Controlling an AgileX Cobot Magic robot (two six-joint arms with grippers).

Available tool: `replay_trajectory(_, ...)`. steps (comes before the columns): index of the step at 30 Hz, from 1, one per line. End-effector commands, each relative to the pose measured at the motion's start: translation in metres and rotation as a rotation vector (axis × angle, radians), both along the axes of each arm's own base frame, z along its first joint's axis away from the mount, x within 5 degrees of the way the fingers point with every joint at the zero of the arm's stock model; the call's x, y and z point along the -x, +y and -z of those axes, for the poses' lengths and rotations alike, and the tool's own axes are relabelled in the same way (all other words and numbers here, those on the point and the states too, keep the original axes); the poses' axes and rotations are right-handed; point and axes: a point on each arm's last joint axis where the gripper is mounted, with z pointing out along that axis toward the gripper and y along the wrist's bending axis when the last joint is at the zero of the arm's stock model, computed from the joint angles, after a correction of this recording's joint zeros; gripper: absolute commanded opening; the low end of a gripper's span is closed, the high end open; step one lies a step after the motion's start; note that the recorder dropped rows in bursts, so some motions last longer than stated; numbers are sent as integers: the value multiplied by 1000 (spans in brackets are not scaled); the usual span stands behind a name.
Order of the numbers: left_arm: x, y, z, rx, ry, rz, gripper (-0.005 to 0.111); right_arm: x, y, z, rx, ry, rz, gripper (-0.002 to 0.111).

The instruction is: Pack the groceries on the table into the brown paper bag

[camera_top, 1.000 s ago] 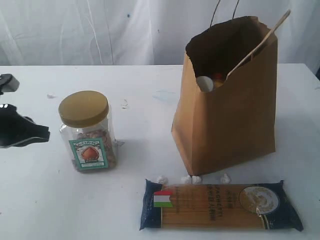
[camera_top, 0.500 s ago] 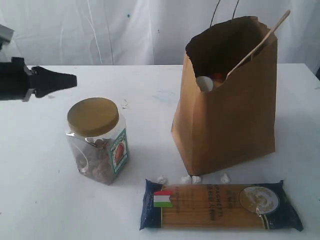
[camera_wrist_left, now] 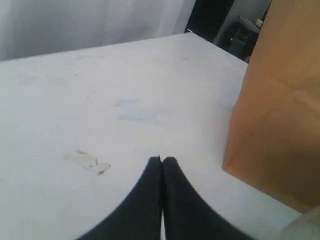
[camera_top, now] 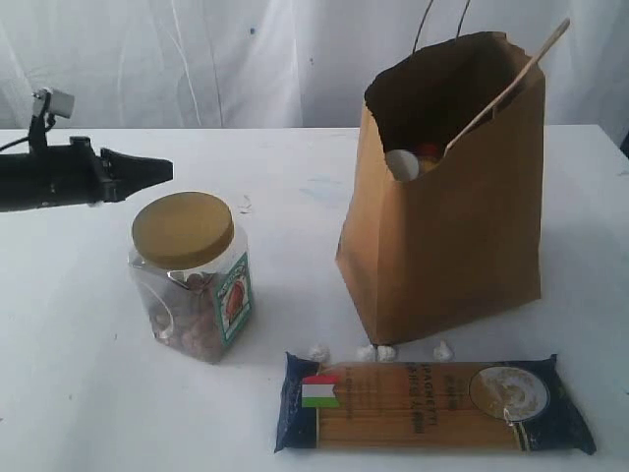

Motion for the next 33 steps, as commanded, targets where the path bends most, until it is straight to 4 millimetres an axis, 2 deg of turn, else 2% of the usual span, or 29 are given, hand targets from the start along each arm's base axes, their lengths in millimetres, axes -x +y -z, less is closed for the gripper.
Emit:
replay_trajectory(1, 2, -14, 24, -47, 109, 123, 0, 0, 0, 1, -1, -3, 6, 0)
replay_trajectory(5, 17, -15, 31, -130, 271, 236, 0, 0, 0, 1, -1, -3, 6, 0)
replay_trajectory(9, 36, -13, 29, -191, 452, 341, 0, 0, 0, 1, -1, -3, 6, 0)
replay_trajectory(13, 55, -12, 25, -211, 522, 381, 0, 0, 0, 1, -1, -3, 6, 0)
replay_trajectory(22, 96, -8, 9, -310, 517, 354, 0, 0, 0, 1, -1, -3, 6, 0)
replay_trajectory(24, 100, -7, 1, -334, 482, 321, 0, 0, 0, 1, -1, -3, 6, 0)
replay_trajectory(28, 113, -10, -15, -371, 344, 372, 0, 0, 0, 1, -1, -3, 6, 0)
replay_trajectory(30, 116, -13, -12, -404, 323, 355, 0, 0, 0, 1, -1, -3, 6, 0)
replay_trajectory(33, 115, -14, 3, -497, 337, 249, 0, 0, 0, 1, -1, -3, 6, 0)
